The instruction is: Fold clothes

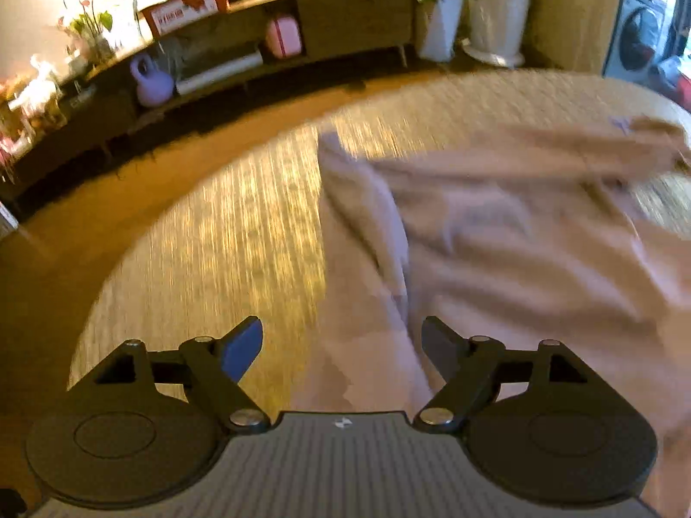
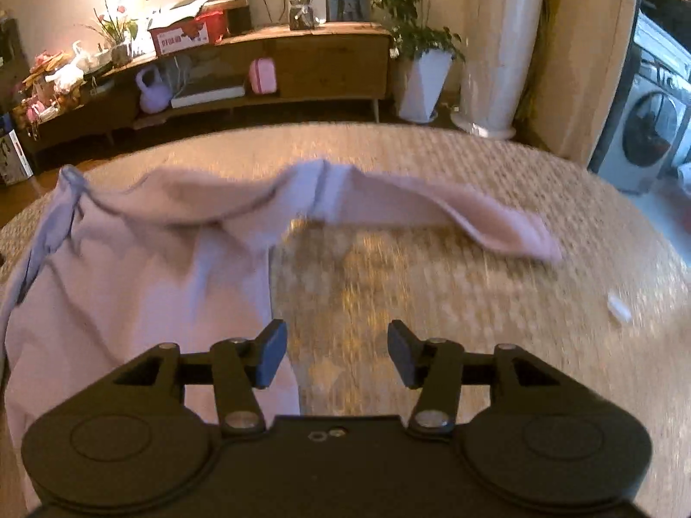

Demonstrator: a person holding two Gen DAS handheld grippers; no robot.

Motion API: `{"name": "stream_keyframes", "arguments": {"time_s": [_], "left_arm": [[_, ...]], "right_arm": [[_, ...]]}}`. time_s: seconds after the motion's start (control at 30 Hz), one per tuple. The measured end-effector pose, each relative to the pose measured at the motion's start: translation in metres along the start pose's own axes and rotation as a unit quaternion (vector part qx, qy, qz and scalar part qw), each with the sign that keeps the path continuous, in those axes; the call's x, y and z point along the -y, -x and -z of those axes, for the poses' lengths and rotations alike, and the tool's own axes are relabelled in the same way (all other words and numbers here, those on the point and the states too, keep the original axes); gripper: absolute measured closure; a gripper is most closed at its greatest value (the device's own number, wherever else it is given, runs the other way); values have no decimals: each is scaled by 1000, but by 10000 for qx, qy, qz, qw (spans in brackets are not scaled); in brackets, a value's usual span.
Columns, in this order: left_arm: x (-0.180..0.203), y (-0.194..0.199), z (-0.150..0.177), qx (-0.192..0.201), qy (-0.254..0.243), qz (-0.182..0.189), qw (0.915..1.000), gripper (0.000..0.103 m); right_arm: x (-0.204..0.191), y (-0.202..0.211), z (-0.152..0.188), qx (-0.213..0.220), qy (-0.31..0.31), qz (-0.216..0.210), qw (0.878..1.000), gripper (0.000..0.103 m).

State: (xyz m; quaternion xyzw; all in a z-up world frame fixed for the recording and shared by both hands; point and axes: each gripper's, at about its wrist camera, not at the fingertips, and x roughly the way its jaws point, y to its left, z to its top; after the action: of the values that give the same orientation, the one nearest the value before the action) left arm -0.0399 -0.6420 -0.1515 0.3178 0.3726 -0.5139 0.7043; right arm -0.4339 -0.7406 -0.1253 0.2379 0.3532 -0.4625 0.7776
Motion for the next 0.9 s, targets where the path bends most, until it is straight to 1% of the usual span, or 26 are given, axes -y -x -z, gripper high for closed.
{"name": "stream_keyframes", "arguments": {"time_s": [0.1, 0.17, 0.23, 0.33, 0.43, 0.47, 0.53, 0.57, 0.6, 0.67, 0.73, 0.83, 0.9], "left_arm": [[13, 11, 35, -232, 3, 182, 9996, 22], [25, 16, 54, -377, -82, 290, 9988, 22], [39, 16, 72, -555, -260, 303, 9977, 22], [59, 10, 96, -813, -427, 61, 9958, 22], [68, 7, 105, -824, -442, -35, 9956, 23], [70, 7, 107, -823, -445, -64, 9956, 25], [73, 6, 105, -813, -513, -173, 9952, 45], [75, 6, 104, -808, -550, -229, 9950, 71], [76, 6, 103, -802, -587, -285, 9946, 89], [79, 6, 101, -791, -660, -398, 9939, 94], [82, 6, 98, -780, -734, -511, 9929, 96], [65, 0, 95, -748, -655, -970, 9903, 98], [47, -6, 89, -746, -602, -1345, 9863, 98]], "right_arm": [[0, 6, 22, -125, -119, -106, 9998, 0], [-2, 11, 38, -174, -137, -172, 9996, 0], [-5, 14, 51, -219, -138, -260, 9993, 0], [-3, 19, 61, -187, -190, -256, 9993, 0], [8, 17, 59, -149, -498, -344, 9981, 0], [12, 16, 58, -127, -585, -381, 9975, 0], [15, 9, 58, -122, -653, -431, 9969, 0], [14, 5, 59, -174, -595, -465, 9970, 0], [11, 0, 60, -240, -500, -515, 9971, 0], [4, -8, 63, -373, -276, -621, 9970, 0], [-5, -13, 65, -436, -13, -726, 9964, 0], [-14, -18, 69, -437, 359, -716, 9958, 0], [-15, -18, 68, -347, 448, -630, 9964, 0]]}}
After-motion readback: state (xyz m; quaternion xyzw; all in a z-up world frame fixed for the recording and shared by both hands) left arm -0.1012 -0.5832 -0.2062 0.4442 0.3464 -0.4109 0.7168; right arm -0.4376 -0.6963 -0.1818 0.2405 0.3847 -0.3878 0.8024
